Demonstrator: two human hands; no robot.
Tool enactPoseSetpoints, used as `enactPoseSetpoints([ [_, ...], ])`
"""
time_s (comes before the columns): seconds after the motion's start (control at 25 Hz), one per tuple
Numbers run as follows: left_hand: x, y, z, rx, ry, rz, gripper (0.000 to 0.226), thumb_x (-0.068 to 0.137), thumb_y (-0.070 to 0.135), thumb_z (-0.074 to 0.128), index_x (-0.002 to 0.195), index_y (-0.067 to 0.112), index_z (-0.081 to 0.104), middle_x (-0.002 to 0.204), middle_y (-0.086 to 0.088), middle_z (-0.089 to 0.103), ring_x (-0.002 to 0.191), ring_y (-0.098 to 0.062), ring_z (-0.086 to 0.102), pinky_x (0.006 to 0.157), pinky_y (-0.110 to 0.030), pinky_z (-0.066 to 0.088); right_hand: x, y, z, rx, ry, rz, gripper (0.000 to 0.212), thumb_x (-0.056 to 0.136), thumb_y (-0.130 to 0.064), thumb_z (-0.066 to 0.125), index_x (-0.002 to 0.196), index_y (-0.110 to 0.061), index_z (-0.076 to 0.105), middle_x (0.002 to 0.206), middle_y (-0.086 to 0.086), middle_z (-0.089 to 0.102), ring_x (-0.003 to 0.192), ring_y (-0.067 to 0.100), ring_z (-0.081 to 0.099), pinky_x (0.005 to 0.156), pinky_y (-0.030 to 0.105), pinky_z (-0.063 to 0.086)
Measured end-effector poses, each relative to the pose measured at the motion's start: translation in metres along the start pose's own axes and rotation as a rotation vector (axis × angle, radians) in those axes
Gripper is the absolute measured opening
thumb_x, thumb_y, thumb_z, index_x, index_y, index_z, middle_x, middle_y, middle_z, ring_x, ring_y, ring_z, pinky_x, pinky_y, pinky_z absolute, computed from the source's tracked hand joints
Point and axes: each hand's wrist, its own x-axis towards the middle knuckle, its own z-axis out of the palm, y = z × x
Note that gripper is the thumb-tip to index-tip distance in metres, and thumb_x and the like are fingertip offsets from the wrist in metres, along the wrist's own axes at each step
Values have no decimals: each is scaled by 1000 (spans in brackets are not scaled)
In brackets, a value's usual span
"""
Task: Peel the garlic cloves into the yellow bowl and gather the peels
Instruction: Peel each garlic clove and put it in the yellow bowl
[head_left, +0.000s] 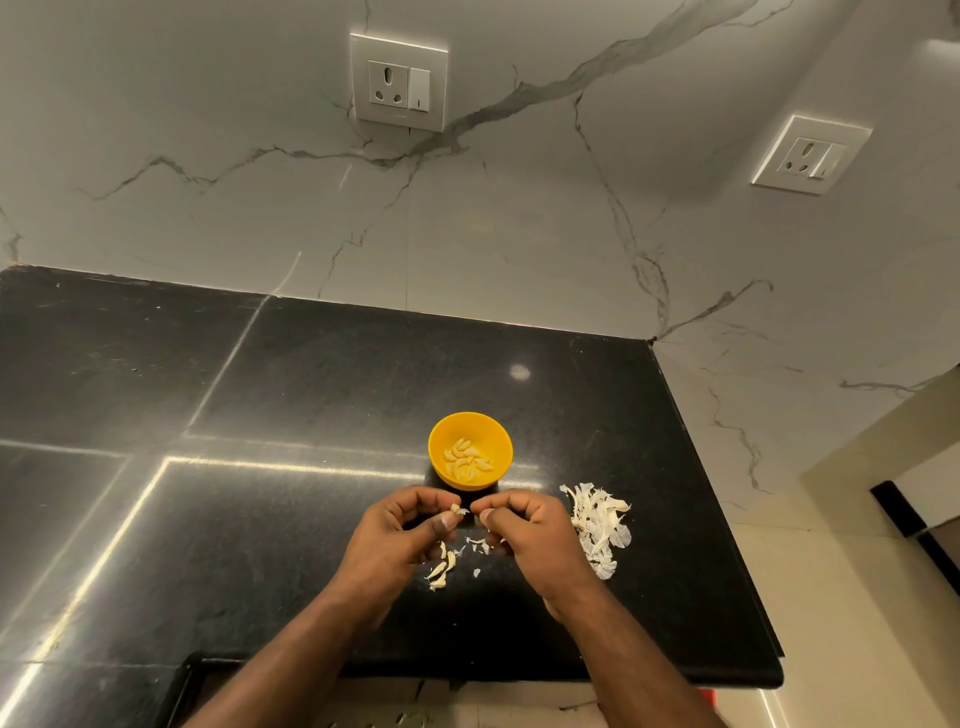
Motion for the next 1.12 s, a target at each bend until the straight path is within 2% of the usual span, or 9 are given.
enactPoseSetpoints([
  [0.16,-1,2,-1,82,-24,4,15,90,9,71,96,21,78,91,-9,75,78,-21,63,72,-32,53,-3,-6,7,108,-34,-19,6,87,-7,73,88,-13,75,74,7,69,67,13,60,61,26,49],
  [0.32,-5,5,0,73,-30,2,15,90,7,70,94,20,78,88,-7,75,77,-22,61,71,-34,53,-2,-4,11,121,-26,-5,13,86,1,72,89,-12,72,69,0,68,63,11,58,60,26,47],
  [0.48,-7,5,2,45,-44,5,14,91,7,69,94,18,76,89,-10,74,78,-21,62,70,-35,50,-4,-1,11,87,-45,-17,12,85,3,70,92,-6,72,70,0,69,61,9,56,57,24,46],
  [0.64,-8,3,4,3,-29,-27,9,93,8,67,99,11,73,92,-10,75,81,-20,66,69,-33,50,-2,2,7,9,-45,-3,16,82,2,69,91,-12,73,68,-2,68,61,9,57,60,25,48],
  [0.76,-7,3,4,-92,-3,-60,13,94,9,65,106,7,68,100,-11,76,80,-19,68,69,-33,50,-1,6,2,-100,-23,4,19,82,-3,67,88,-18,76,76,3,73,66,7,61,66,28,53],
  [0.92,-4,4,1,-152,10,-85,17,93,7,65,110,6,67,101,-14,75,79,-20,67,71,-34,49,1,9,-4,-192,25,48,18,90,-13,67,84,-27,77,73,-14,70,69,-1,62,75,27,54],
  [1.0,-4,4,1,-154,12,-91,19,93,8,66,112,8,68,101,-14,75,80,-20,67,72,-35,49,3,9,-5,-222,40,56,16,93,-20,67,85,-30,76,76,-16,70,72,-1,62,79,29,55],
  [1.12,-5,5,1,-139,10,-91,19,93,8,66,112,8,68,101,-14,76,79,-19,66,70,-32,50,2,8,-5,-268,31,39,18,96,-31,64,81,-31,75,73,-16,70,71,-1,62,75,29,54],
])
